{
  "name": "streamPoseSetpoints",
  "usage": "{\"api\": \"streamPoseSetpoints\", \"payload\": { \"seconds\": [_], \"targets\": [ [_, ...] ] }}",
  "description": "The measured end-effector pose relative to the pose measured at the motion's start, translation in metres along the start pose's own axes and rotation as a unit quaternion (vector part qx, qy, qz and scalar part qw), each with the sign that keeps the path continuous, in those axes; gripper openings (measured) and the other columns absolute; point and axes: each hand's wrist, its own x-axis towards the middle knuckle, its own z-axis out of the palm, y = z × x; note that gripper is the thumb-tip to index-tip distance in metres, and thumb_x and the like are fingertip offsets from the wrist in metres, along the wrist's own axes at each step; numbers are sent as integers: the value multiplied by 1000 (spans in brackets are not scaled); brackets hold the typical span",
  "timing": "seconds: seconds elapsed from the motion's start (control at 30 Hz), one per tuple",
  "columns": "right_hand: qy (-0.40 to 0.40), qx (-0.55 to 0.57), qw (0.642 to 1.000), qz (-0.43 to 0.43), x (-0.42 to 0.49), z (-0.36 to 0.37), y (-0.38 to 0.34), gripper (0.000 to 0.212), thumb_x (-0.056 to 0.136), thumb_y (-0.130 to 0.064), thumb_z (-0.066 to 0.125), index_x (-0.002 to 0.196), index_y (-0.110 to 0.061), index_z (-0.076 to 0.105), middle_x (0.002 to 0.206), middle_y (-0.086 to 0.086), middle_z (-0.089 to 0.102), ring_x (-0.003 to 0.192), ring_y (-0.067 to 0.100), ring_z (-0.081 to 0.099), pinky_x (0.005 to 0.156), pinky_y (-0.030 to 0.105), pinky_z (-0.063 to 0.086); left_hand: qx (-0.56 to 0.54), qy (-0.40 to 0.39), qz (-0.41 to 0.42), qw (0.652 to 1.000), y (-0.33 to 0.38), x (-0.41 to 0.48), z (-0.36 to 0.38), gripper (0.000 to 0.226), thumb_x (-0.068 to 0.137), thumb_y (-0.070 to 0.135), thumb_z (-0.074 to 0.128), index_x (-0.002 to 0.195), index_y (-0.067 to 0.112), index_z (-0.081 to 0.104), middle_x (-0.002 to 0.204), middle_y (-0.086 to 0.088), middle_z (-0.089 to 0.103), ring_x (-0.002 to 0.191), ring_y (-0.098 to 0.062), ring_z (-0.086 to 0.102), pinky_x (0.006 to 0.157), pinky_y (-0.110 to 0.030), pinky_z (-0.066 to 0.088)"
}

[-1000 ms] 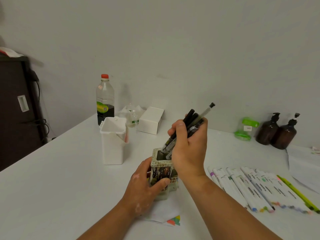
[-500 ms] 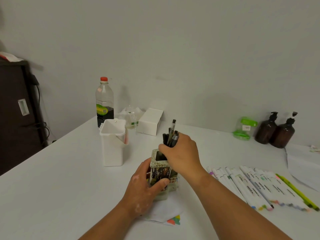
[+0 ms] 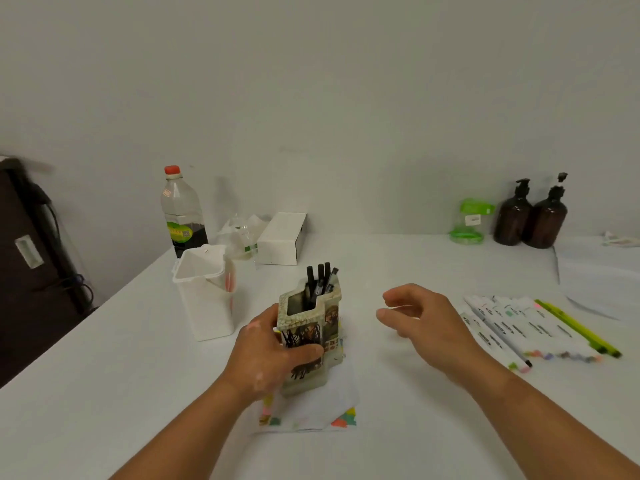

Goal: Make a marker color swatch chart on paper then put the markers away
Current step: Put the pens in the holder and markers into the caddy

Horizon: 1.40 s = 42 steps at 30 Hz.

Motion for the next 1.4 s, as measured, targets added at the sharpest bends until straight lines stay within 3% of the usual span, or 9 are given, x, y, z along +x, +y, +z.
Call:
{"api": "streamPoseSetpoints", "payload": {
  "seconds": [0.13, 0.2, 0.4, 0.57, 0.67, 1.0, 1.13, 1.23, 1.4],
  "targets": [
    [14, -5, 999, 34, -11, -36, 24, 7, 84, -33, 81, 83, -37, 75, 78, -10, 74, 56, -1, 63, 47, 21, 48, 2, 8, -10, 1000, 9, 4, 9, 57, 59, 30, 95, 107, 41, 67, 94, 22, 75, 85, 2, 71, 76, -25, 58],
    [28, -10, 999, 38, -11, -53, 32, 6, 85, -33, 79, 80, -35, 75, 73, -8, 73, 53, 5, 63, 42, 20, 46, 1, 21, -10, 1000, 23, 14, 21, 53, 57, 33, 95, 101, 42, 67, 90, 23, 75, 81, 4, 70, 72, -21, 56],
    [71, -36, 996, 43, 9, -85, 50, 12, 87, -31, 76, 75, -30, 75, 71, -6, 73, 55, -2, 57, 61, 23, 44, -8, 64, -20, 998, 64, 78, 90, 57, 61, 36, 92, 112, 25, 68, 97, 9, 75, 89, -10, 70, 81, -29, 58],
    [91, -54, 994, 21, 23, -89, 67, 14, 87, -29, 76, 73, -29, 73, 71, -13, 71, 68, 3, 64, 59, 14, 47, 36, 98, -34, 994, 72, 139, 138, 57, 65, 37, 88, 113, 18, 63, 100, 3, 70, 91, -18, 67, 76, -27, 53],
    [93, -64, 994, 10, 27, -87, 78, 16, 87, -31, 75, 72, -30, 71, 71, -18, 69, 65, -2, 62, 54, 10, 45, 59, 114, -44, 991, 67, 167, 154, 59, 65, 38, 87, 113, 17, 61, 101, 1, 67, 92, -19, 64, 79, -30, 55],
    [90, -52, 994, -25, 26, -77, 86, 19, 87, -28, 75, 69, -28, 69, 62, -6, 65, 50, 1, 51, 55, 13, 44, 94, 109, -48, 988, 55, 219, 181, 64, 66, 46, 85, 115, 17, 57, 96, 5, 62, 91, -19, 61, 76, -29, 52],
    [90, -93, 991, -32, 21, -71, 83, 20, 88, -26, 73, 70, -29, 67, 64, -11, 64, 53, 3, 53, 57, 10, 42, 134, 61, -57, 987, 57, 220, 176, 71, 65, 55, 85, 117, 17, 55, 102, 2, 63, 97, -21, 61, 83, -34, 54],
    [76, -107, 991, -35, 14, -68, 80, 23, 91, -25, 73, 71, -32, 65, 64, -11, 63, 49, 3, 52, 44, 11, 45, 150, 39, -85, 984, 58, 201, 166, 73, 70, 57, 81, 122, 13, 53, 106, -1, 62, 96, -21, 60, 76, -33, 51],
    [44, -132, 989, -47, -3, -61, 73, 20, 88, -23, 74, 71, -31, 67, 62, -9, 63, 56, 10, 60, 42, 26, 54, 5, 38, -42, 998, 44, 117, 106, 45, 80, 40, 79, 117, 27, 58, 103, 7, 70, 89, -10, 68, 66, -20, 50]
  ]
}}
